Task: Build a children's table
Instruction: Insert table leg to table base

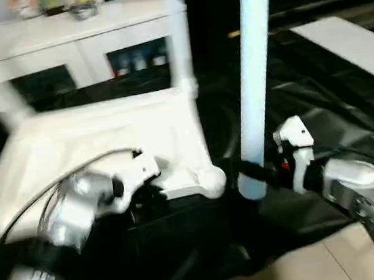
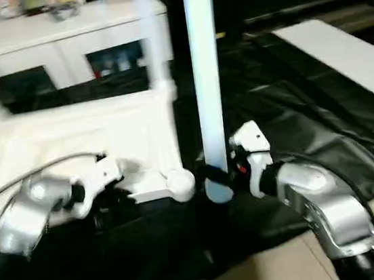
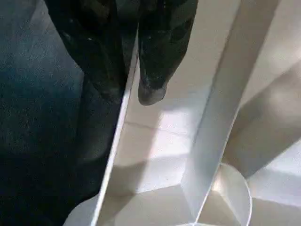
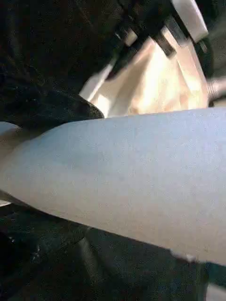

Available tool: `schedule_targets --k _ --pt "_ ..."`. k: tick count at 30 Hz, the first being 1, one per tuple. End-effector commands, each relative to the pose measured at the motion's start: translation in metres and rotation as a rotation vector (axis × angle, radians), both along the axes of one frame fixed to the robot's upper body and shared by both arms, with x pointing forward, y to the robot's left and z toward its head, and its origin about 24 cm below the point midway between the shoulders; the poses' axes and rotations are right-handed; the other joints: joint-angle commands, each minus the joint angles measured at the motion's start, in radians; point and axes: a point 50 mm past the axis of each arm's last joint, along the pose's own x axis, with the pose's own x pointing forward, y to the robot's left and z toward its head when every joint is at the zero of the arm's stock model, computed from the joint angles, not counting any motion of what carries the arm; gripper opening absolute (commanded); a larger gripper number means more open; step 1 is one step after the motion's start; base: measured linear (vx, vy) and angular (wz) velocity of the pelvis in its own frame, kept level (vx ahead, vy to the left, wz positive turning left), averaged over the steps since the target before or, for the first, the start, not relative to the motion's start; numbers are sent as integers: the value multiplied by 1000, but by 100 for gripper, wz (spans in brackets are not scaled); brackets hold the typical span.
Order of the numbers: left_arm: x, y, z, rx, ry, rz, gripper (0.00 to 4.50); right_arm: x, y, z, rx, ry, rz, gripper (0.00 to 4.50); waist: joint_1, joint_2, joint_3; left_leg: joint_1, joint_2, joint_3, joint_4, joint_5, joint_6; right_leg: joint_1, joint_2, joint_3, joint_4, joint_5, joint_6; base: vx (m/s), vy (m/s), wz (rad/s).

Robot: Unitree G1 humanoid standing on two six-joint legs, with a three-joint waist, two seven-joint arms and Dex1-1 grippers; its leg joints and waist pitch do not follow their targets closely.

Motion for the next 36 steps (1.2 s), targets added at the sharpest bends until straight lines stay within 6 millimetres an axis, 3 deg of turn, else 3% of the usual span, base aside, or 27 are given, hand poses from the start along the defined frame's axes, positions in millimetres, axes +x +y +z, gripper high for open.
schedule_targets --k 1,2,4,5,6,8,10,11,12,14,15,19,20,22,23,24,25,27,29,36 --pt "-9 11 -15 56 51 125 33 5 -1 8 32 -16 -28 184 2 -23 -38 8 43 -44 -85 -457 1 23 -52 28 -109 -632 -100 0 0 0" --pt "-9 11 -15 56 51 125 30 5 -1 8 32 -16 -28 184 0 -22 -39 7 43 -47 -86 -463 0 24 -53 27 -106 -624 -102 0 0 0" --pt "-9 0 -12 8 4 77 23 9 -3 10 61 -13 -57 184 -5 -30 -38 8 38 -49 -85 -485 5 21 -52 26 -113 -636 -94 0 0 0" --pt "-10 -4 -11 -6 -14 56 18 11 -4 11 72 -14 -66 184 -6 -24 -40 4 37 -52 -87 -482 9 24 -53 26 -112 -621 -98 0 0 0" --pt "-10 -6 -10 -14 -27 45 14 12 -4 12 80 -16 -72 184 -8 -29 -39 3 39 -52 -88 -483 11 24 -53 25 -113 -613 -101 0 0 0" --pt "-8 -15 -7 -49 -73 -1 10 17 -5 17 140 -9 -101 184 -8 -31 -42 7 40 -50 -89 -482 12 22 -52 26 -115 -586 -107 0 0 0" --pt "-6 -22 -6 -70 -100 -41 2 21 -5 22 190 3 -101 184 -3 -31 -44 11 40 -46 -88 -463 16 18 -51 31 -110 -536 -131 0 0 0" --pt "-6 -24 -6 -74 -104 -48 2 22 -4 23 208 9 -96 184 1 -40 -45 11 42 -42 -88 -448 19 20 -51 35 -110 -509 -139 0 0 0" --pt "-6 -29 -7 -80 -119 -83 2 25 -2 26 231 23 -74 184 7 -41 -46 11 43 -41 -88 -423 21 20 -52 38 -104 -478 -151 0 0 0" --pt "-6 -31 -7 -81 -123 -93 2 26 -1 26 234 27 -62 184 10 -37 -46 9 44 -39 -90 -410 20 22 -52 40 -101 -446 -163 0 0 0" --pt "-6 -34 -9 -76 -137 -123 1 28 6 26 218 34 5 184 16 -49 -47 14 46 -33 -88 -402 19 17 -50 42 -99 -420 -177 0 0 0" --pt "-5 -37 -10 -60 -157 -178 0 37 15 26 198 52 59 184 33 -58 -48 14 49 -27 -86 -349 25 20 -55 47 -94 -391 -187 0 0 0" --pt "-5 -38 -9 -59 -162 -190 0 39 17 25 187 56 70 184 37 -66 -49 14 49 -27 -84 -334 28 21 -56 47 -89 -389 -192 0 0 0" --pt "-4 -40 -9 -54 -173 -217 0 44 19 23 164 59 79 184 44 -64 -48 15 51 -24 -85 -322 22 20 -57 49 -91 -394 -190 0 0 0" --pt "-3 -39 -9 -48 -176 -224 0 48 19 22 145 62 81 184 48 -75 -50 15 55 -23 -86 -311 16 19 -55 48 -88 -371 -189 0 0 0" --pt "-3 -39 -8 -45 -179 -233 0 49 20 21 133 61 83 184 49 -73 -51 12 54 -25 -87 -303 12 24 -55 48 -82 -353 -193 0 0 0" --pt "-1 -39 -7 -35 -187 -253 0 54 21 20 108 62 89 184 52 -83 -51 12 55 -24 -87 -296 10 24 -56 47 -78 -342 -196 0 0 0" --pt "0 -39 -6 -22 -192 -278 0 58 22 18 79 68 111 184 55 -86 -50 19 56 -20 -86 -310 -1 18 -57 49 -81 -346 -200 0 0 0" --pt "0 -38 -5 -14 -192 -299 0 60 23 17 52 69 132 184 53 -98 -50 16 57 -19 -88 -313 -7 21 -57 49 -78 -337 -198 0 0 0" --pt "1 -37 -3 3 -191 -331 0 66 19 18 57 101 148 184 55 -108 -50 11 58 -16 -85 -301 -12 25 -59 51 -74 -334 -199 0 0 0"
